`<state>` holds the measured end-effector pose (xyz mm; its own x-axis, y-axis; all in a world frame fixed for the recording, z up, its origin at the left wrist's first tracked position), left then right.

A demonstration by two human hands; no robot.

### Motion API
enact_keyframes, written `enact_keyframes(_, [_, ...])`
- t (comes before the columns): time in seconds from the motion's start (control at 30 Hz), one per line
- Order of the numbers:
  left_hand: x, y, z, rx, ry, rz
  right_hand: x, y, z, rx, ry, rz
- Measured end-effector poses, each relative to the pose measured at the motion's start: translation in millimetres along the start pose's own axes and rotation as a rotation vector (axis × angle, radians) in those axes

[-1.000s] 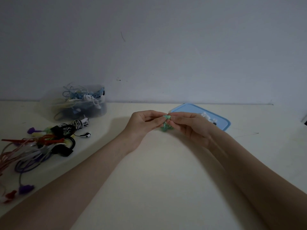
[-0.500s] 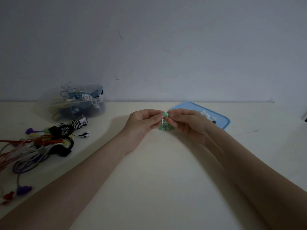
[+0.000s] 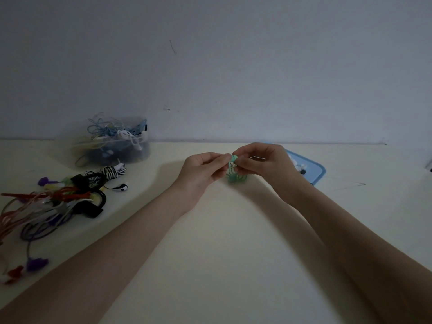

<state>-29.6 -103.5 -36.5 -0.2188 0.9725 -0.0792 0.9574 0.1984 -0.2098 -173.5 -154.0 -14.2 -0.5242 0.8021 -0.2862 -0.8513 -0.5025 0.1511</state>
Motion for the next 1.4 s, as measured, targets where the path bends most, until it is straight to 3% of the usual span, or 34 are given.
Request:
enact_keyframes(0.47, [-0.8,1.0,0.3,-0.008,0.043,0.052,-1.2,-1.6,1.2,0.132,0.069,-0.036])
enact_keyframes(0.73, [-2.5,-3.6,3.6,-0.153,-0.039,-0.092,-11.5,17.4,17.4,0.681,0.207,-0.079])
enact_keyframes(0.87, [1.1,-10.8,1.5,-0.283,-0.053,-0.040,-16.3,53.6,28.0,0.910,0.047,-0.158])
enact_keyframes(1.03, [2.7,-13.1,-0.8,-0.328,-0.067,0.002,-15.1,71.0,17.6,1.168,-0.223,-0.106])
enact_keyframes(1.27, [2.5,-12.7,-1.3,-0.303,-0.079,0.002,-12.8,66.6,13.8,1.145,-0.298,0.041])
enact_keyframes(1.4, [5.1,-13.0,-3.3,-0.261,-0.090,0.006,-13.6,66.3,19.4,1.145,-0.162,-0.088])
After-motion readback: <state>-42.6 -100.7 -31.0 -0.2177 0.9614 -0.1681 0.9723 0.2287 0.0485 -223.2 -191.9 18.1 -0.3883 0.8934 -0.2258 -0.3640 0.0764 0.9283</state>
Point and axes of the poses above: each hand's wrist, its own x-axis away from the middle knuckle, its own y-axis out of the back of the hand, z = x × y, the point moved 2 cm from there along -x, towards the middle knuckle, and after that the axes turned 2 degrees about y, right-handed, at the moved point
